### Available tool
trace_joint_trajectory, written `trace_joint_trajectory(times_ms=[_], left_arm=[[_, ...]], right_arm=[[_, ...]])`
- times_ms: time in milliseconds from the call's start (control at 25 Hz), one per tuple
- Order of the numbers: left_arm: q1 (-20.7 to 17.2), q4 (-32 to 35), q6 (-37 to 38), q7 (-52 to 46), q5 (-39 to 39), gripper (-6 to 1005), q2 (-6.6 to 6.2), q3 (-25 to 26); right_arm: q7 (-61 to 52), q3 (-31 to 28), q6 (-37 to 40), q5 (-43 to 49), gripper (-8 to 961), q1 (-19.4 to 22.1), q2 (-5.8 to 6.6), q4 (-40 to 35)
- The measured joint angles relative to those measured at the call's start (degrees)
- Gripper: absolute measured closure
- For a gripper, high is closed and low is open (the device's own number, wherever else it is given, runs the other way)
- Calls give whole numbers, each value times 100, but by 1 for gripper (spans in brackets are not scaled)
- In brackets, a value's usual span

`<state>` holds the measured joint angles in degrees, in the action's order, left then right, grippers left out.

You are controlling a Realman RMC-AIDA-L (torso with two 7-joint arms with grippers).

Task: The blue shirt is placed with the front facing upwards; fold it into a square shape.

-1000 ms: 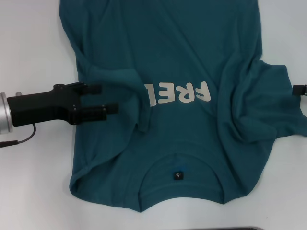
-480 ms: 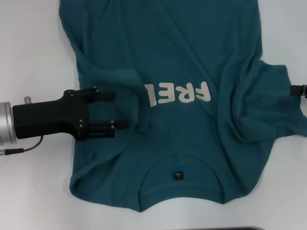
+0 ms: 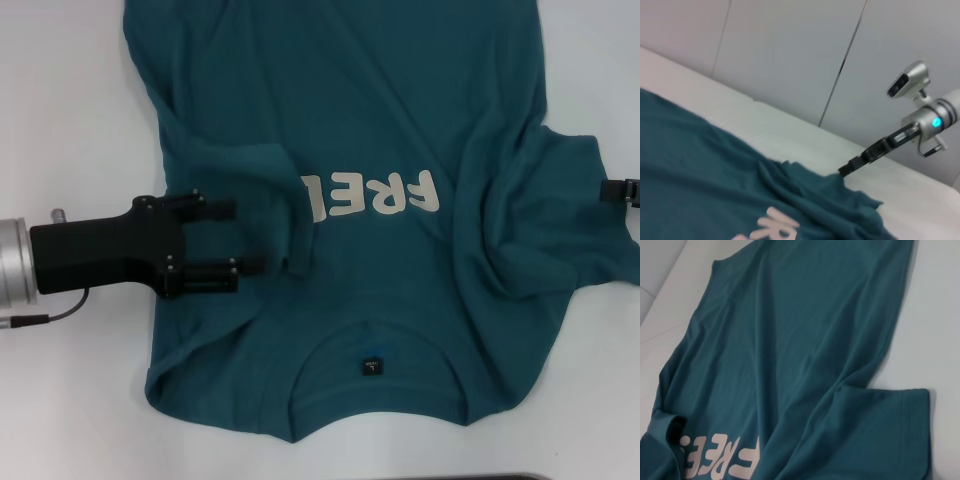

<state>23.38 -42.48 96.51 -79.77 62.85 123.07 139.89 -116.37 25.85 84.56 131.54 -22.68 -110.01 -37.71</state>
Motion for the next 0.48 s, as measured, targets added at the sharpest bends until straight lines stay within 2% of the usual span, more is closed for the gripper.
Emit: trace_joint_trajectory(times_ms=[480], left_arm=[[52,138,-212,-51,-201,126,6,-18]], right_arm=[[0,16,-144,12,65,-56,-42,26]])
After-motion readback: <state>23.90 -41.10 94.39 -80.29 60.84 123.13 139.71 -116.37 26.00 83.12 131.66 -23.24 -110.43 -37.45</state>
